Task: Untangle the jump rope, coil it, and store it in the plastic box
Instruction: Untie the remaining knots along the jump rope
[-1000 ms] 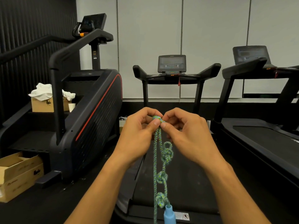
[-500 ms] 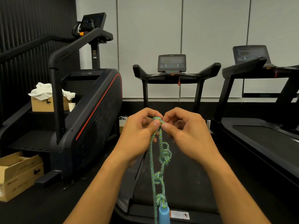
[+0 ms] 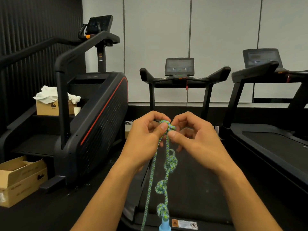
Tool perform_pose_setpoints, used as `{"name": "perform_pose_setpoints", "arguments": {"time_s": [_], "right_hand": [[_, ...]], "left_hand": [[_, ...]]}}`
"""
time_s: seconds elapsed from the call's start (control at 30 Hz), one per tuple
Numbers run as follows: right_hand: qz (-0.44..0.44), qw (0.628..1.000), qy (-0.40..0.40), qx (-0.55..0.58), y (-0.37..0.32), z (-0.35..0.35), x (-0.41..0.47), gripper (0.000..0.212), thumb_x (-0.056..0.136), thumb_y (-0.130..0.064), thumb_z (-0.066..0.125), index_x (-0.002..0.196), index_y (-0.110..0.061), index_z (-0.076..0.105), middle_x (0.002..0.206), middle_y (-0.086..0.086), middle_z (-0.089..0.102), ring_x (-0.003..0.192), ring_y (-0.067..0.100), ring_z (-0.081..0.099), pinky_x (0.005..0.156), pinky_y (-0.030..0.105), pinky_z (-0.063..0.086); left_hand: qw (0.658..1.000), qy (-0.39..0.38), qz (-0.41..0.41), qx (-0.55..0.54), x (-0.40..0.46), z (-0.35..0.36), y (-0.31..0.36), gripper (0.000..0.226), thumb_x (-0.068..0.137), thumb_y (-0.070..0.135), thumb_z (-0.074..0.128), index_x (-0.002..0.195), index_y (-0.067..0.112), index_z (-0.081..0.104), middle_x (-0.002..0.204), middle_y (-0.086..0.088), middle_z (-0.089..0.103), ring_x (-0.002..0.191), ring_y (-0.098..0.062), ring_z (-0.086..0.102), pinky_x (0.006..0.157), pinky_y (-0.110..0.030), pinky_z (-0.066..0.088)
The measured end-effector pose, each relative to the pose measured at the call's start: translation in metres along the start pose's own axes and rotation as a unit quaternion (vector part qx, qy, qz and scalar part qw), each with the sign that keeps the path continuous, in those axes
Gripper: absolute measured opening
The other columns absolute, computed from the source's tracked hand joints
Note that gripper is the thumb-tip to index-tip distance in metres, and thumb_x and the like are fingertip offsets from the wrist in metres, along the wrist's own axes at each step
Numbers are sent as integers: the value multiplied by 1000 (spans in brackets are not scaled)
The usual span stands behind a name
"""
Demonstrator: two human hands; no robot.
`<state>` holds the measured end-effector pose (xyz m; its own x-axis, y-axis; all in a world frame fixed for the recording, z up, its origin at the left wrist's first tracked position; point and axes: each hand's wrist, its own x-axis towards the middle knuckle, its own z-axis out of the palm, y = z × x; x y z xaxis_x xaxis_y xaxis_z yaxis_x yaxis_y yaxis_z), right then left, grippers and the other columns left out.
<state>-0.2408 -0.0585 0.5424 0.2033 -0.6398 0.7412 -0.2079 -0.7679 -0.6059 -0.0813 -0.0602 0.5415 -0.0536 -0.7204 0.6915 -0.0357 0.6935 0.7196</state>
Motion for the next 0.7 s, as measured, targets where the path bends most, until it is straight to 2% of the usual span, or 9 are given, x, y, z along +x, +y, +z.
{"name": "perform_pose_setpoints", "arguments": {"time_s": [0.1, 0.17, 0.27, 0.37, 0.43, 0.5, 0.57, 0.7], "right_hand": [[-70, 981, 60, -168, -8, 4, 1, 9, 84, -25, 77, 84, -23, 69, 77, -7, 64, 74, 10, 60, 64, 15, 47], [-88, 972, 72, -208, -11, 6, 2, 10, 85, -25, 76, 81, -21, 68, 74, -7, 62, 76, 9, 57, 63, 13, 42], [-86, 973, 70, -204, -10, 8, 3, 11, 87, -20, 73, 79, -19, 65, 71, -6, 57, 70, 10, 53, 60, 15, 40], [-68, 986, 63, -137, -11, 9, 4, 11, 89, -15, 69, 80, -18, 63, 70, -2, 58, 64, 13, 56, 58, 23, 47], [-46, 997, 48, -40, -12, 8, 4, 12, 91, -9, 66, 82, -15, 62, 70, 6, 60, 62, 20, 60, 56, 34, 54], [-26, 997, 21, 64, -13, 5, 3, 11, 94, -4, 62, 84, -10, 60, 72, 9, 60, 62, 22, 62, 54, 40, 56], [-11, 991, -10, 134, -13, 4, 2, 10, 96, -2, 58, 87, -6, 58, 74, 11, 62, 64, 22, 67, 55, 37, 56], [21, 971, -52, 231, -9, 1, -1, 5, 95, -7, 56, 91, -5, 57, 80, 16, 66, 71, 31, 70, 57, 33, 55]], "left_hand": [[1000, 6, 10, 23, 1, -2, -2, 19, 96, 2, 59, 93, 17, 70, 78, -14, 65, 65, -15, 57, 55, -27, 48], [999, 6, 12, 36, 0, -2, -2, 20, 96, 2, 59, 92, 19, 70, 80, -20, 65, 63, -14, 57, 55, -27, 48], [999, 6, 13, 34, -1, -1, 1, 21, 96, 1, 58, 92, 18, 70, 82, -26, 63, 64, -14, 57, 54, -26, 48], [1000, 8, 15, 4, -1, 0, 6, 20, 96, 0, 57, 92, 16, 69, 77, -20, 63, 64, -13, 57, 53, -25, 47], [999, 6, 7, -30, -2, 1, 9, 19, 97, 0, 56, 92, 14, 68, 73, -11, 63, 63, -13, 58, 52, -24, 46], [998, 2, -3, -69, -1, 2, 10, 16, 97, 0, 55, 94, 10, 67, 71, -10, 63, 67, -20, 58, 51, -24, 44], [996, -2, -10, -90, -2, 2, 10, 15, 98, 1, 54, 95, 9, 67, 72, -11, 62, 72, -29, 55, 51, -24, 43], [996, -6, -17, -89, -2, 3, 9, 15, 98, 2, 53, 97, 8, 67, 73, -12, 63, 70, -27, 55, 50, -24, 43]]}}
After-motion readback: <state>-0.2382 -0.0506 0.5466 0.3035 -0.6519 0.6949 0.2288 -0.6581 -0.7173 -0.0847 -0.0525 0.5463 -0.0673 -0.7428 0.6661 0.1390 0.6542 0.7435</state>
